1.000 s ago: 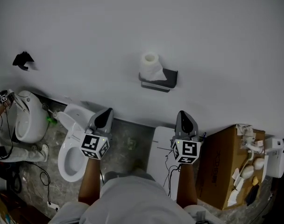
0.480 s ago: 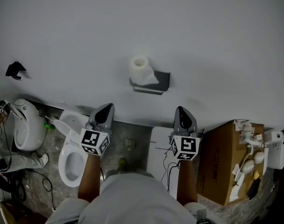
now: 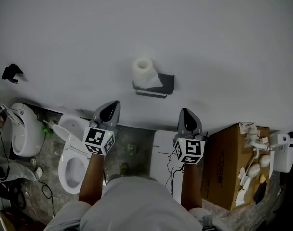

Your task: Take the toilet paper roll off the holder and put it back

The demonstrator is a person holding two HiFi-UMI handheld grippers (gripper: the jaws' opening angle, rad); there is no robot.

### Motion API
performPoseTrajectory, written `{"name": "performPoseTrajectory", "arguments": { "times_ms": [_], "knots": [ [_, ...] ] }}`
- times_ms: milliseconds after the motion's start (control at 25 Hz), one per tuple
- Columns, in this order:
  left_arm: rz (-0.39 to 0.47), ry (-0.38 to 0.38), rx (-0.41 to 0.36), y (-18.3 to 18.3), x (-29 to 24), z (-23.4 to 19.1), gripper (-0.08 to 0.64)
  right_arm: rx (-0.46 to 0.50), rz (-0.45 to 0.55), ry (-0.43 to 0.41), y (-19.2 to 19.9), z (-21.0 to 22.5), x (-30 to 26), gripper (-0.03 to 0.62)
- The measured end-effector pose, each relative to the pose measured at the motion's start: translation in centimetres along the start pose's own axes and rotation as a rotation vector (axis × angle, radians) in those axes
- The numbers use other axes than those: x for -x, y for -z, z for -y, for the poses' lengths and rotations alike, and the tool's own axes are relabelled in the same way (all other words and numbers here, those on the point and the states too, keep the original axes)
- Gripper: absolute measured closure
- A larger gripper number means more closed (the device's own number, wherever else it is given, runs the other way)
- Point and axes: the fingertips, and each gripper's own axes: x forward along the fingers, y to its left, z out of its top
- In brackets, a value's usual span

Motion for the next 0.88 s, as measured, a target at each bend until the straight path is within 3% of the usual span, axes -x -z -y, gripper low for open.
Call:
{"name": "performPoseTrajectory", "arguments": {
  "times_ms": [480,880],
  "knots": [
    [0.010,0.109,-0.027,-1.5,-4.8,0.9,0.437,-0.001,-0.015,0.039,0.6,1.5,-0.9,0.591],
    [0.037,0.137,-0.020,-3.2,-9.0,0.6,0.320,-0.004,-0.026,0.032,1.0,1.8,-2.2,0.592]
  ]
}}
